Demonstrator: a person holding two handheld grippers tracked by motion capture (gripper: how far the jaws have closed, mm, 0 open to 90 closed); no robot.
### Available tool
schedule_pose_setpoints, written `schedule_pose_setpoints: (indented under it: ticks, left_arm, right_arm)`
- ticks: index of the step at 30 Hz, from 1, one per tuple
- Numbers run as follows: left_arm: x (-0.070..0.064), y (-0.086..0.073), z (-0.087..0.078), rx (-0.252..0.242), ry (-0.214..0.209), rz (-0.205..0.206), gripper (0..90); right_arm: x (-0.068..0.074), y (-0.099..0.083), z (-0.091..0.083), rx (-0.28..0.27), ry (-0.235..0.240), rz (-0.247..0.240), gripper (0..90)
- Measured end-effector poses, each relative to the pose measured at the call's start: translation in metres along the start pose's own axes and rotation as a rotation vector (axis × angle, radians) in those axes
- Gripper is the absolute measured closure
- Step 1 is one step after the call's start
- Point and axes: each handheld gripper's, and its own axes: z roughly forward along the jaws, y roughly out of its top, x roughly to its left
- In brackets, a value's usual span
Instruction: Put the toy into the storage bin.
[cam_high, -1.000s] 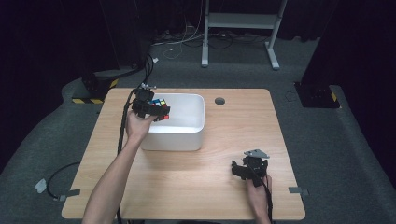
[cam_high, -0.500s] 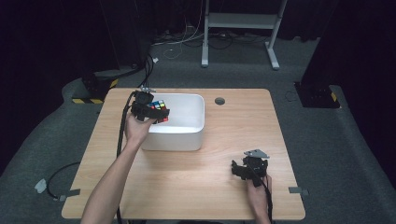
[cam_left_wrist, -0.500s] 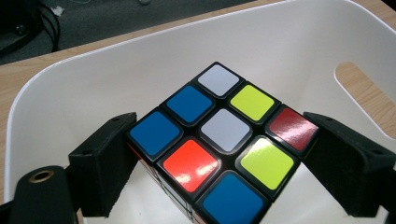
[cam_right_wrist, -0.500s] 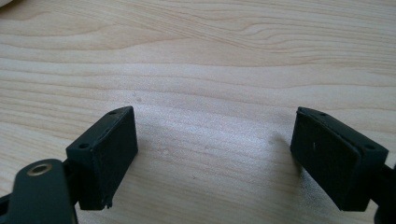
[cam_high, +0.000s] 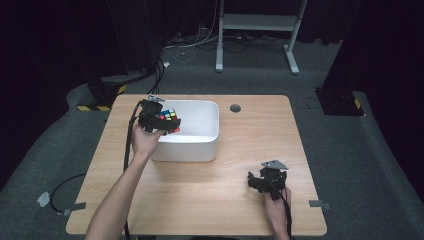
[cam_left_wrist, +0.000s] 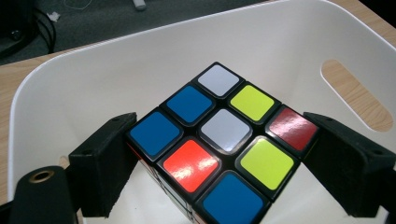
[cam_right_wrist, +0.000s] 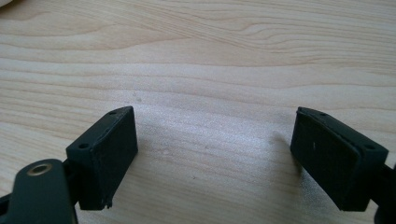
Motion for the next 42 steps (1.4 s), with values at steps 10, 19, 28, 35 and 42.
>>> schedule_pose_setpoints:
  ticks: [10, 19, 28, 35, 42]
  left_arm:
    - [-0.003, -0.003, -0.007, -0.014, -0.005, 0.021, 13.8]
    - [-0.009, -0.005, -0.012, -0.016, -0.014, 0.046, 13.9]
    - [-0.008, -0.014, -0.016, -0.022, -0.022, 0.047, 13.8]
    - [-0.009, -0.017, -0.02, -0.032, -0.017, 0.056, 13.8]
    - [-0.009, -0.021, -0.017, -0.027, -0.023, 0.057, 13.8]
  right_arm:
    - [0.0, 0.0, 0.0, 0.0, 0.0, 0.0, 14.7]
    - [0.0, 0.0, 0.0, 0.0, 0.0, 0.0, 14.7]
    - [0.0, 0.0, 0.0, 0.0, 0.0, 0.0, 14.7]
    - [0.0, 0.0, 0.0, 0.0, 0.0, 0.0, 14.7]
    - [0.0, 0.0, 0.0, 0.0, 0.0, 0.0, 14.7]
